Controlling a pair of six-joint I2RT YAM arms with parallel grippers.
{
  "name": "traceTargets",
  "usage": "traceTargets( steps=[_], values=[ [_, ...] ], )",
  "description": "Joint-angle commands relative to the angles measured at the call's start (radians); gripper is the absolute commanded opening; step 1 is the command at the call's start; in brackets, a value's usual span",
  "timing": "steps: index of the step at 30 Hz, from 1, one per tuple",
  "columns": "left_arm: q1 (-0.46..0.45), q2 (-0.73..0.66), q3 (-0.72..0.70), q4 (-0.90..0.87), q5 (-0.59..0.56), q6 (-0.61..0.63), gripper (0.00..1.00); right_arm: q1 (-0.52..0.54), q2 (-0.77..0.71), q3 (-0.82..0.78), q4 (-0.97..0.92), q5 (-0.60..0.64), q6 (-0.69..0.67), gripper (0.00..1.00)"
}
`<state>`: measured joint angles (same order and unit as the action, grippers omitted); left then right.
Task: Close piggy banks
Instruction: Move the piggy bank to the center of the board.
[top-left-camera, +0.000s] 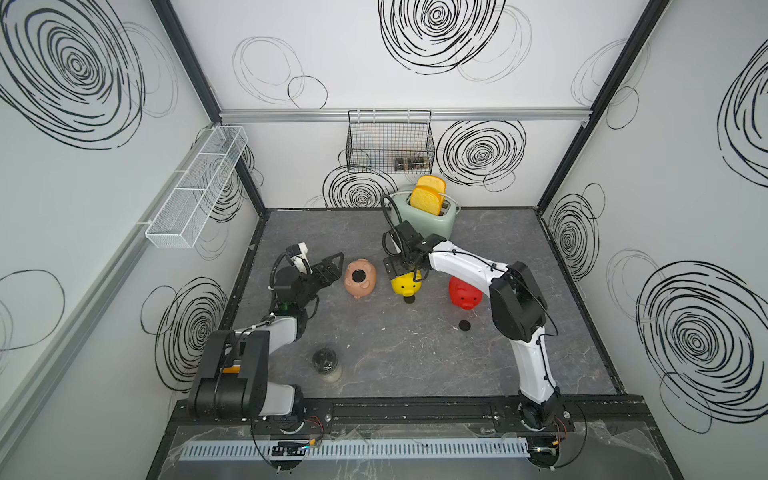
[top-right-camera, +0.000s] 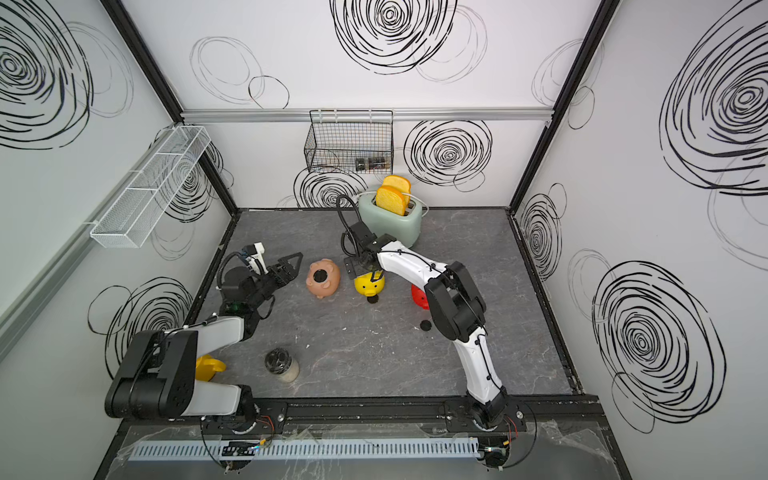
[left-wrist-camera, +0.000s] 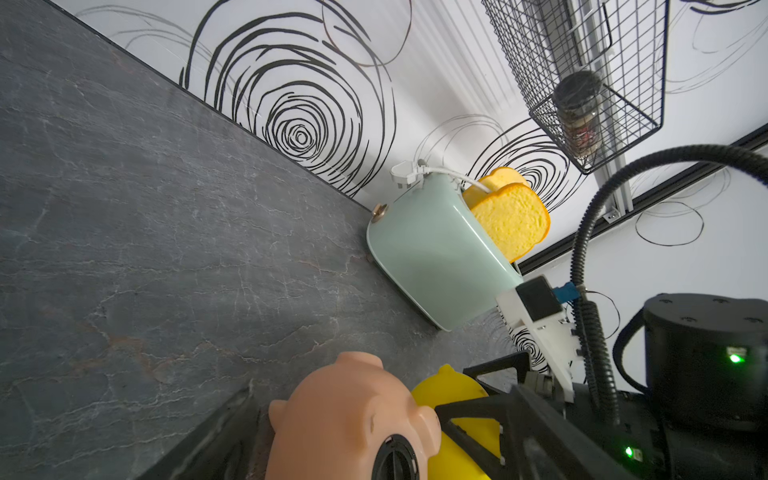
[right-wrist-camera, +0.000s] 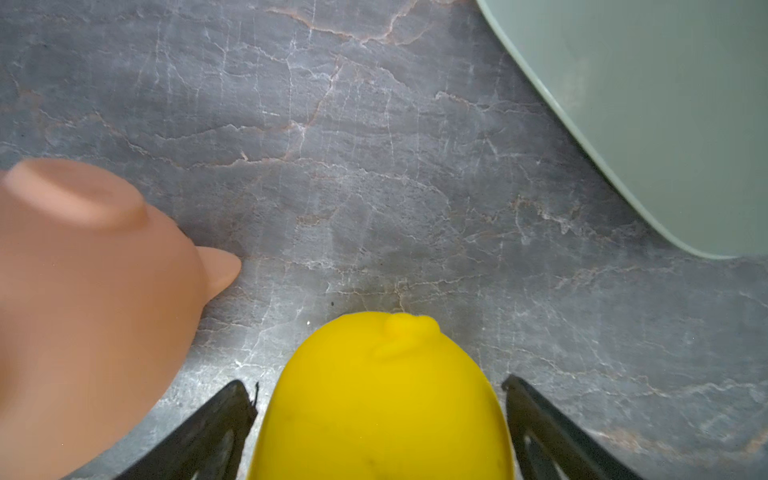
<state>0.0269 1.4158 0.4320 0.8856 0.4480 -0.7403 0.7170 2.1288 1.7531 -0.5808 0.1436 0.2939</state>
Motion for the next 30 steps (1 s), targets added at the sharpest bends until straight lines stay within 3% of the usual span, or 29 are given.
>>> traceTargets(
  steps=[1,12,30],
  values=[
    [0.008,0.006,0.010,0.056,0.011,-0.008,0.96,-0.013,0.023,0.039,-0.033,-0.014,0.075,0.95],
    [0.007,0.018,0.013,0.065,0.015,-0.013,0.96,-0.022,0.051,0.040,-0.058,0.005,0.140,0.86],
    [0.004,0.020,0.013,0.064,0.016,-0.011,0.96,0.040,-0.003,-0.070,-0.064,0.004,0.200,0.85]
  ],
)
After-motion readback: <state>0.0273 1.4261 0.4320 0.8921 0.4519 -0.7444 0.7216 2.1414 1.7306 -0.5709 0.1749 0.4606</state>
